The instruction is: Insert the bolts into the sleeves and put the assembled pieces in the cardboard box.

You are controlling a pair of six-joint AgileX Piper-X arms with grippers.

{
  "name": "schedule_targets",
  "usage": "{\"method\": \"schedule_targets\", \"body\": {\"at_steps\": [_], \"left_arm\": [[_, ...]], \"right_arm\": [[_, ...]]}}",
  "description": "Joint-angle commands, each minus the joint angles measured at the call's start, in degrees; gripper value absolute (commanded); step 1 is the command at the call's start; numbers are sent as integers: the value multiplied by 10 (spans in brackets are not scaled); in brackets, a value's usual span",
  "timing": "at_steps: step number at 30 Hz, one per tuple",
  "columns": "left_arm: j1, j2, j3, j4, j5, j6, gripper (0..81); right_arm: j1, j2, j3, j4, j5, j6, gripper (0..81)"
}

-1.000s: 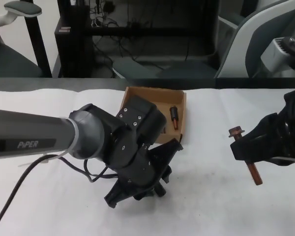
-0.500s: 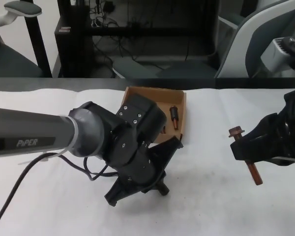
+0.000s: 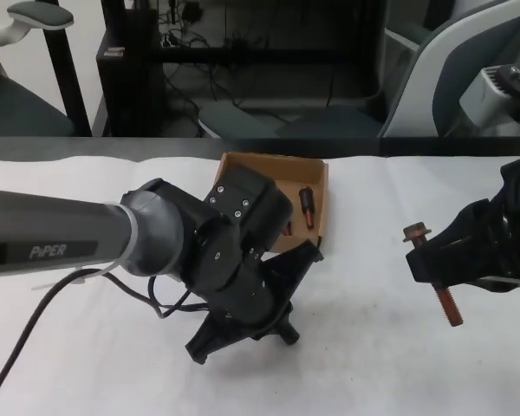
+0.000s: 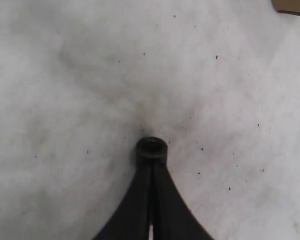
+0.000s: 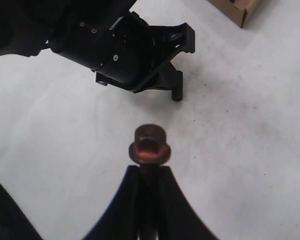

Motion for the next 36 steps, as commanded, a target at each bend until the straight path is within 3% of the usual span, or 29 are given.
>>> {"method": "schedule_targets", "body": {"at_steps": [1,2,8,10,18,36], "left_arm": [[-2,6,-1,-14,11,-2,14],[-2,6,-1,-25,11,-2,3],[-2,6,-1,-77,6,-5,280],[-2,6,-1,-69,11,-15,307],[-2,5,-1,-43,50,4,307],[3,5,-34,32,32,41,307]], "right_arm": [[0,-6,1,-6,-4,-6,6],[0,-6,1,-6,-4,-6,6],[0,-6,1,-6,1,-19,6],[0,-6,1,-6,1,-19,6],[0,-6,1,-6,9,-21,6],[0,-6,1,-6,9,-21,6]]}}
